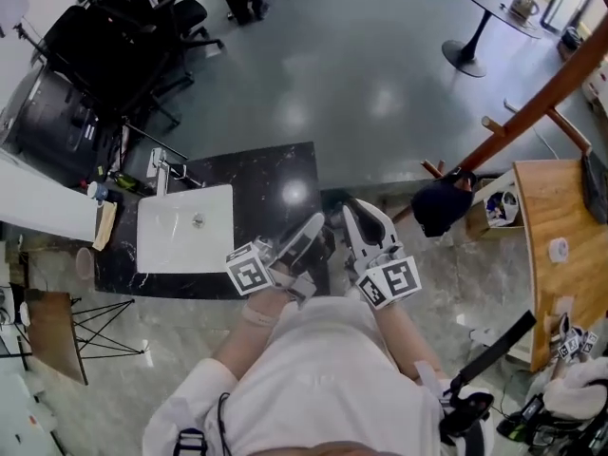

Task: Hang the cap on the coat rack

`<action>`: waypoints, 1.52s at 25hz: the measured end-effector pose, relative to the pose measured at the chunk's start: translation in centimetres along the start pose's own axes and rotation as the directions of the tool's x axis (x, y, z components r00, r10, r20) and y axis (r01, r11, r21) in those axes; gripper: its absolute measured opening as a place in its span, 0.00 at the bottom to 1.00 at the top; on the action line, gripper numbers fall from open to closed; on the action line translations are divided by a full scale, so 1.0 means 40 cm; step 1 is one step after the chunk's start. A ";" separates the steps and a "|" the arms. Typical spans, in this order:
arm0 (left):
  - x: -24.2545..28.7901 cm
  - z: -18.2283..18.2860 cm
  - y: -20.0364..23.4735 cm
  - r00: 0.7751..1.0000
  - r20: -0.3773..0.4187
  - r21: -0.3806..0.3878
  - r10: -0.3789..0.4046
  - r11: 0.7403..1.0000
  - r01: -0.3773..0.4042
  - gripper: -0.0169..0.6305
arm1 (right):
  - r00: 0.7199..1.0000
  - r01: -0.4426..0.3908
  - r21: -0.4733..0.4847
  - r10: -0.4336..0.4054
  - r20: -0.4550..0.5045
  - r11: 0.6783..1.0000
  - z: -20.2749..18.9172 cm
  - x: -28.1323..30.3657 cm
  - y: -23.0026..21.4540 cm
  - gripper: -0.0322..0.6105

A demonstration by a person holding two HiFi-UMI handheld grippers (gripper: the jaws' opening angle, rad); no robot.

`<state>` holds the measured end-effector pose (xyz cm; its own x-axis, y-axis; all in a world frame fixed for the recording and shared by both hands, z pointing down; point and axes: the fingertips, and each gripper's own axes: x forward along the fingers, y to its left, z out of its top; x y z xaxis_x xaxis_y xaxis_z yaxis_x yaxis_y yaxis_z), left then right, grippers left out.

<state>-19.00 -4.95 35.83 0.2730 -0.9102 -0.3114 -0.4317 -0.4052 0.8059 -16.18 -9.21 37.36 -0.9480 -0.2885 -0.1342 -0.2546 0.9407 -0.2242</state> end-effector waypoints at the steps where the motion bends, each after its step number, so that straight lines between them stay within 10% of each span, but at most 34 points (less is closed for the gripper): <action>1: -0.020 0.012 0.003 1.000 0.020 0.008 0.014 1.000 -0.014 0.04 | 1.000 -0.022 0.003 0.022 -0.007 1.000 -0.005 0.012 0.015 0.12; 18: -0.143 0.086 0.047 0.981 0.167 0.011 0.100 0.995 -0.104 0.04 | 0.983 -0.130 0.031 0.133 -0.127 0.991 -0.088 0.085 0.084 0.12; 38: -0.084 0.088 0.098 0.987 0.122 0.000 0.106 0.994 -0.106 0.04 | 0.985 -0.084 0.024 0.087 -0.149 0.996 -0.109 0.101 0.017 0.12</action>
<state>-24.63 -3.78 38.27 0.1191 -0.9515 -0.2835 -0.4583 -0.3060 0.8345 -21.00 -8.97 40.86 -0.9844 -0.1757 -0.0078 -0.1690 0.9571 -0.2353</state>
